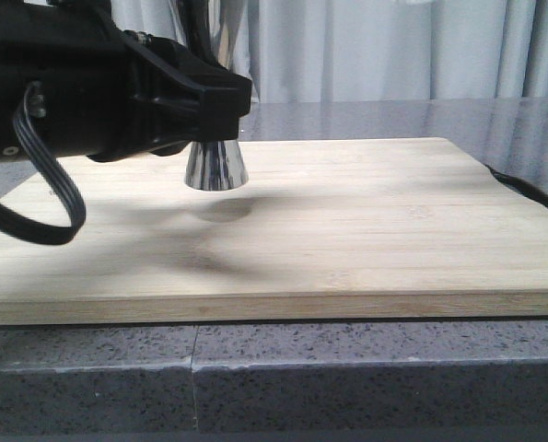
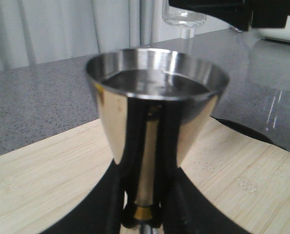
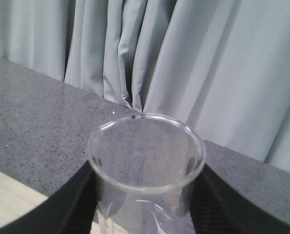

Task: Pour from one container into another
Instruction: 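Lower the empty beaker back onto the board with the right gripper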

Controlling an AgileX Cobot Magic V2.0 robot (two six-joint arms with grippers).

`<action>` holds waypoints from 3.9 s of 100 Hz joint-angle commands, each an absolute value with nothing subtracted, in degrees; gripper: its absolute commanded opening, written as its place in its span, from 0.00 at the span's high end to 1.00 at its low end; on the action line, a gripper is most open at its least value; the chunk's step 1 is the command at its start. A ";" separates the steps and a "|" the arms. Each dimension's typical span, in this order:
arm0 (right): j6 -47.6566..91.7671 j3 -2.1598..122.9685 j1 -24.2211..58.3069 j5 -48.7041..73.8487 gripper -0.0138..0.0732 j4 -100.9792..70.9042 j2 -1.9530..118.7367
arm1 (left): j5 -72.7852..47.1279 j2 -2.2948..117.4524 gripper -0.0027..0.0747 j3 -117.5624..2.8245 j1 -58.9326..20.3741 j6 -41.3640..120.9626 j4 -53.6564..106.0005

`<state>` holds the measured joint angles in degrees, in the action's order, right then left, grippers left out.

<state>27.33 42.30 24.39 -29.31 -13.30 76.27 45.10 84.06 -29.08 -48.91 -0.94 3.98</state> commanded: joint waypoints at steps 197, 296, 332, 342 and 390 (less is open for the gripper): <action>18.54 34.70 29.72 -59.01 0.56 -12.94 94.41 | 50.19 82.16 0.99 -30.83 -49.21 -1.52 3.89; 18.54 34.70 29.72 -65.45 0.55 -13.79 98.11 | 50.19 82.16 0.99 -30.83 -49.21 -1.52 3.89; 18.54 34.70 29.76 -65.15 0.47 -13.79 98.01 | 50.19 82.16 0.99 -30.83 -49.21 -1.52 3.89; 18.54 34.70 29.76 -65.02 0.39 -13.79 98.01 | 50.19 82.16 0.99 -30.83 -49.21 -1.52 3.89; 18.54 34.70 29.76 -62.25 0.35 -13.79 94.35 | 50.19 82.16 0.99 -30.83 -49.21 -1.52 3.89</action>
